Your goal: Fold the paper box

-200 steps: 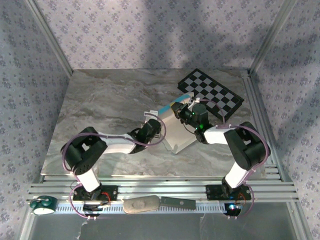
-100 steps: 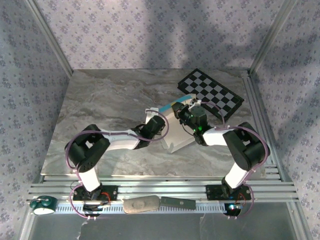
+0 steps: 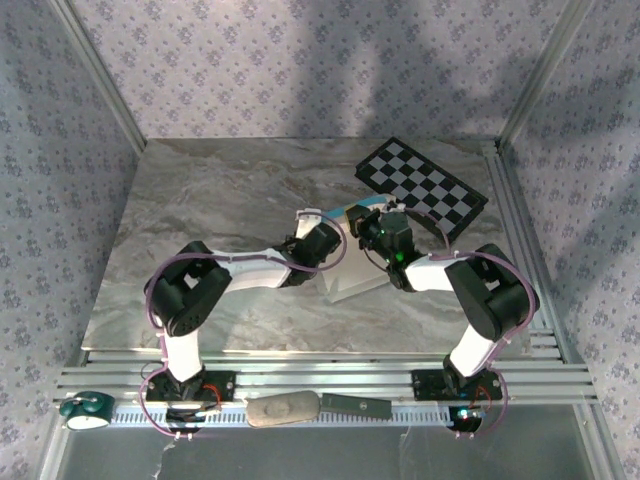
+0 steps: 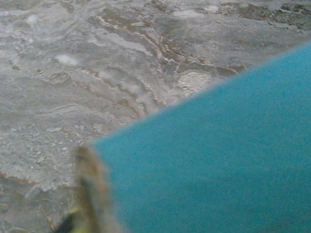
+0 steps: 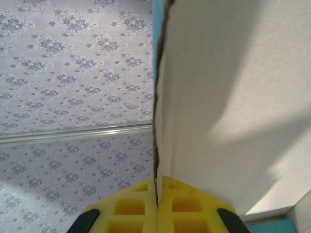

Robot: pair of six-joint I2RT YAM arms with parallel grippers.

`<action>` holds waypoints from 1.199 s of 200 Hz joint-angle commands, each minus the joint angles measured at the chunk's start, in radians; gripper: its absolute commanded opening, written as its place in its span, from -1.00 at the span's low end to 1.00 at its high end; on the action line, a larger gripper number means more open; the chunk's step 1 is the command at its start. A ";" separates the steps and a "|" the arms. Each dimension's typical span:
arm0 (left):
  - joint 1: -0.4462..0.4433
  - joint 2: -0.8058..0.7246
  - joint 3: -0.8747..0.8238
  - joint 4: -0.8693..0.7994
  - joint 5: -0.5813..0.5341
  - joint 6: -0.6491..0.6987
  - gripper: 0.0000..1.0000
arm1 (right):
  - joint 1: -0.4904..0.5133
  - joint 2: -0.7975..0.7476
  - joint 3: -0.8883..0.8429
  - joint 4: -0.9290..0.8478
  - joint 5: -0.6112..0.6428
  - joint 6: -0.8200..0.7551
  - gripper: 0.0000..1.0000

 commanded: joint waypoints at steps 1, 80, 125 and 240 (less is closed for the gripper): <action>0.004 0.034 0.025 0.057 0.081 0.054 -0.50 | 0.031 0.009 0.004 -0.059 -0.091 0.029 -1.00; 0.034 0.046 0.037 0.091 0.157 0.112 -1.00 | 0.027 0.028 0.021 -0.073 -0.104 0.044 -1.00; 0.033 0.064 0.084 -0.086 -0.028 -0.015 -1.00 | 0.036 0.022 0.011 -0.077 -0.081 0.085 -1.00; 0.036 0.155 0.195 -0.264 -0.145 -0.123 -1.00 | 0.028 0.009 0.042 -0.163 -0.085 0.131 -1.00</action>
